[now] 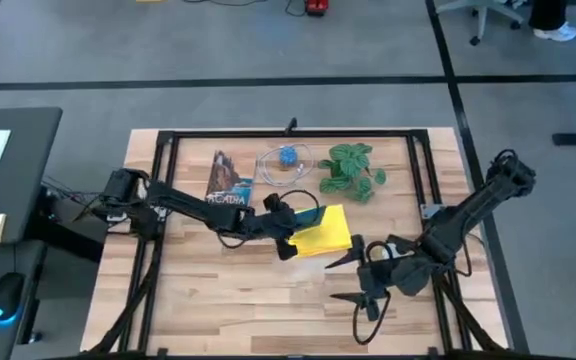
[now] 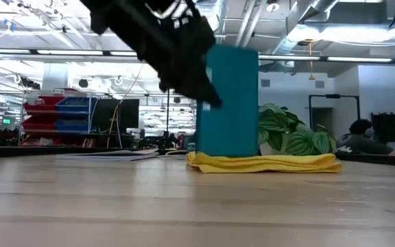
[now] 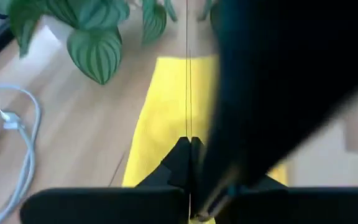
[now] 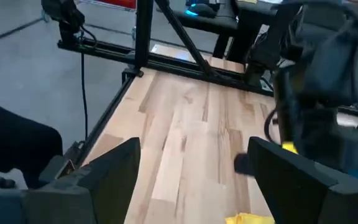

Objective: Apply microfiber cloth
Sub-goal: Wipe the blue tablet with the microfiber cloth

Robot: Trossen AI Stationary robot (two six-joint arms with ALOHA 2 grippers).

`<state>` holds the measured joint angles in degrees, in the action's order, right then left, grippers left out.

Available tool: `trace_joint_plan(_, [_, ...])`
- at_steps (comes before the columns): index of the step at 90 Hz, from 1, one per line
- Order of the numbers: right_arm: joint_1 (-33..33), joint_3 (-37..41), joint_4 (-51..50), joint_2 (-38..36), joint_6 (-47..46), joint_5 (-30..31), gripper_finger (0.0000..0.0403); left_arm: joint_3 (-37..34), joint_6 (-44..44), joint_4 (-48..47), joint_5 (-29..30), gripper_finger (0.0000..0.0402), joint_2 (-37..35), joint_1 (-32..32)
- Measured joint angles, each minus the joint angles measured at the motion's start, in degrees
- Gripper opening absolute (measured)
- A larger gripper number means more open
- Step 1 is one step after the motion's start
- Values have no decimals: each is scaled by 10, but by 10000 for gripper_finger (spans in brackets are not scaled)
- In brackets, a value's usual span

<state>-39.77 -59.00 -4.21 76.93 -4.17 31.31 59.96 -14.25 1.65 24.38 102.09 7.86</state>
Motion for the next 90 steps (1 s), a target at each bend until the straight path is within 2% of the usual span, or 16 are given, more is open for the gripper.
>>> trace_joint_plan(14, [-7,0,-12,0,-19,-1,286,4,-21,-10,1,9,22,5])
trace_joint_plan(23, [-7,0,-23,2,-45,-1,286,3,-46,-28,16,9,5,16])
trace_joint_plan(37, [13,3,-32,17,-79,-12,286,-4,-103,-136,13,9,-67,29])
trace_joint_plan(48, [45,3,-20,43,-80,-50,286,-23,-154,-184,28,9,-137,39])
trace_joint_plan(65, [106,3,-10,108,-68,-86,286,-125,-233,-159,73,9,-248,83])
trace_joint_plan(80, [162,3,-11,184,-59,-95,286,-231,-295,-50,149,9,-358,140])
trace_joint_plan(90, [206,3,-9,226,-42,-95,286,-280,-309,11,175,9,-404,171])
